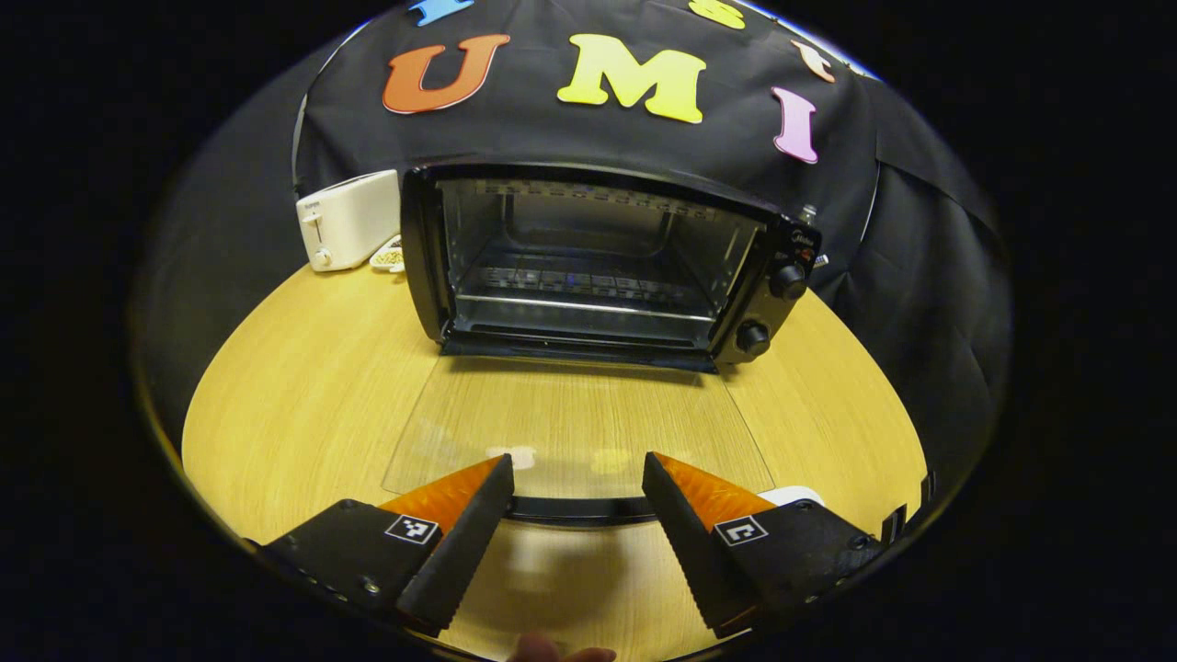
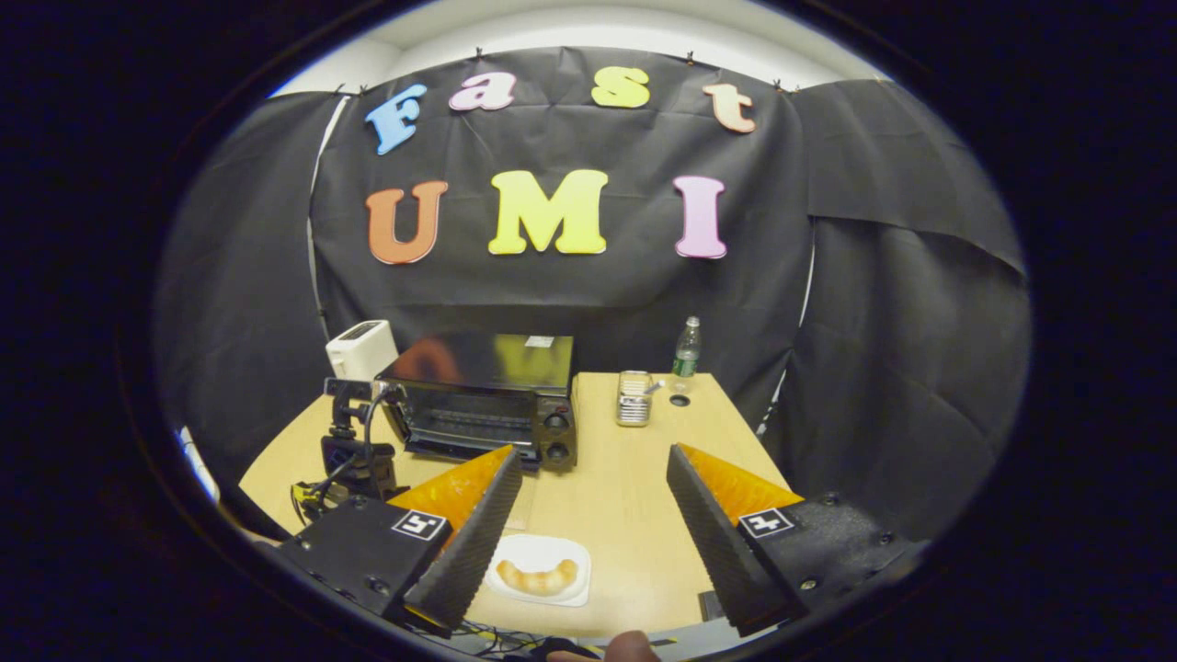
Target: Open the electric oven with the left hand, put the food in, and close the electric oven.
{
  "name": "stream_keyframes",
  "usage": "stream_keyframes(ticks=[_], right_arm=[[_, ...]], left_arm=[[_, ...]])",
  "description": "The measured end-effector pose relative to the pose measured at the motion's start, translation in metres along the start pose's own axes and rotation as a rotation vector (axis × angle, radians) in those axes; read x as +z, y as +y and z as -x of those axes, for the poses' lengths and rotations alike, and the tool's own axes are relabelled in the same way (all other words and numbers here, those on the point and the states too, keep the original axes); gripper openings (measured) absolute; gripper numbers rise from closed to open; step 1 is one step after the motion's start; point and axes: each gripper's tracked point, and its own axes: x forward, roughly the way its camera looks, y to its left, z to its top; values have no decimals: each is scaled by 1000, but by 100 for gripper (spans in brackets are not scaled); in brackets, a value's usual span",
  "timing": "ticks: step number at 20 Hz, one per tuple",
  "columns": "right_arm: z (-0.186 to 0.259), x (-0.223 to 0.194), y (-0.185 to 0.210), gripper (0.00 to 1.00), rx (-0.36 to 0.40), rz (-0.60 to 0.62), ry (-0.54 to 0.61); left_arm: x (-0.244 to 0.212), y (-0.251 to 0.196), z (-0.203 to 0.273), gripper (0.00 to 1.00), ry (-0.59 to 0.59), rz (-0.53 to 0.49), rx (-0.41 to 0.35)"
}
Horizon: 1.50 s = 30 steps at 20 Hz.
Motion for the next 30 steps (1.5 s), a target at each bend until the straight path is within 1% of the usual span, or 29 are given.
stream_keyframes(ticks=[1,2,7,8,9,10,11,13,14,15,19,23,25,28,30], right_arm=[[1,-4,4,98,9,-1,10],[0,-8,7,100,21,-4,23],[-8,-46,26,98,62,-46,135],[-11,-54,30,100,69,-43,155],[-13,-63,34,97,79,-43,177],[-16,-72,38,100,86,-49,200],[-18,-81,40,100,93,-56,224],[-27,-104,40,97,88,-54,276],[-31,-116,39,100,86,-53,308],[-34,-129,40,98,84,-60,338],[-42,-168,45,97,80,-119,432],[-57,-201,49,98,65,-203,508],[-70,-219,51,92,57,-254,552],[-83,-243,55,88,35,-355,633],[-90,-254,52,86,12,-394,656]], left_arm=[[10,5,9,93,-26,0,3],[20,10,20,93,-55,-8,5],[71,40,99,93,-234,-43,48],[76,45,115,93,-255,-35,59],[82,49,132,93,-276,-24,65],[87,52,150,93,-299,-18,70],[91,53,164,93,-320,-20,75],[96,55,191,93,-351,-34,90],[98,53,203,93,-366,-38,92],[101,51,213,93,-380,-39,91],[115,45,246,93,-433,-48,90],[129,47,265,93,-464,-48,100],[133,48,268,93,-479,-41,101],[118,55,265,93,-435,-35,129],[115,57,268,93,-426,-33,142]])
